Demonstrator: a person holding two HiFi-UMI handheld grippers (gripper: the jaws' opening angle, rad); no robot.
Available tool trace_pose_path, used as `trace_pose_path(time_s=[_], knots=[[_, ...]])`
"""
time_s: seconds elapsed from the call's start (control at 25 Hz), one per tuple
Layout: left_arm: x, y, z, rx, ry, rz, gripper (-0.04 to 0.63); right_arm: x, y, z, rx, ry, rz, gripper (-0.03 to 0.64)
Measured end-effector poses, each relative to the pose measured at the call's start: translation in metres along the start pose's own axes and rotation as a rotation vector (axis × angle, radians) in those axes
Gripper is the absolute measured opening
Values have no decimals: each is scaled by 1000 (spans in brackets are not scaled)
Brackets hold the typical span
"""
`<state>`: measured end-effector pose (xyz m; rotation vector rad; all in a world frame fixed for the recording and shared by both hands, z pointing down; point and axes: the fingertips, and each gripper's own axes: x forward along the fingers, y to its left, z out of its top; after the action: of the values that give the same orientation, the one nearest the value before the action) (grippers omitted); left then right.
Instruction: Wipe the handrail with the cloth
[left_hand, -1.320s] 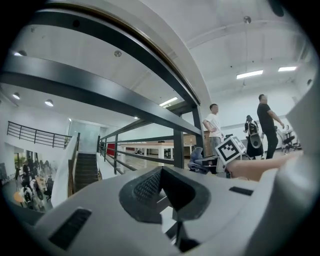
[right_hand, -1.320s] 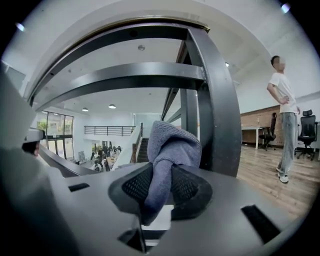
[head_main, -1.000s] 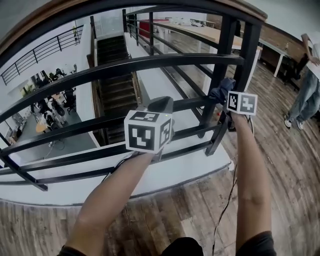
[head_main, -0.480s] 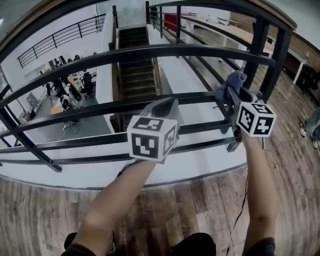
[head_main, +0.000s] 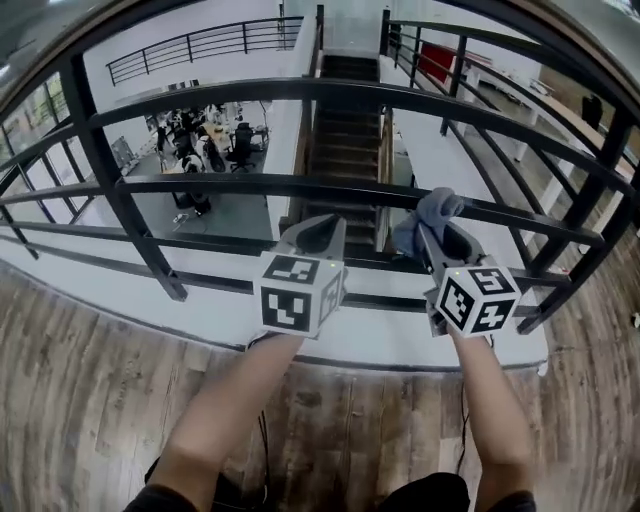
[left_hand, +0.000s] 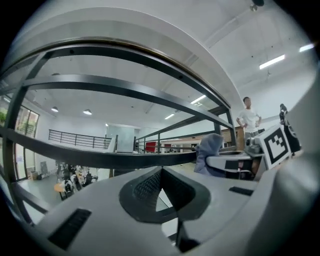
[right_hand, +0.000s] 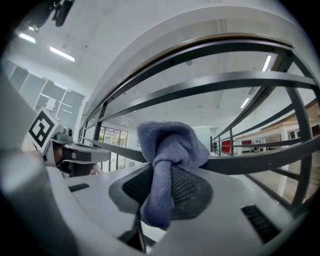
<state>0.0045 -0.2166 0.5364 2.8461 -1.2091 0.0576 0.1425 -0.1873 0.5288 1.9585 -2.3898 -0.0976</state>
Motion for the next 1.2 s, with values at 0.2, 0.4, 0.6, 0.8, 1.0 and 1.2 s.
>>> trace_pose_path(time_s=[0.2,0.4,0.6,0.8,1.0,1.2], knots=[[-52,113,-29,-25,32,153,-2,75,120,-30,28,47,128,96],[-101,220,-40,-20,28,294,-2,144,224,-51,68,85,221,97],[-141,313,-56,48,34,413,-2,212,325,-65,63,123,284,97],[-176,368,-88,22,60,468,-2,255,417,-89,72,171,325,95],[-207,412,-103,-8,56,512,-2,285,462,-91,53,159,330,95],[-237,458,-116,-48,54,566,-2,318,505,-92,-23,229,319,96]])
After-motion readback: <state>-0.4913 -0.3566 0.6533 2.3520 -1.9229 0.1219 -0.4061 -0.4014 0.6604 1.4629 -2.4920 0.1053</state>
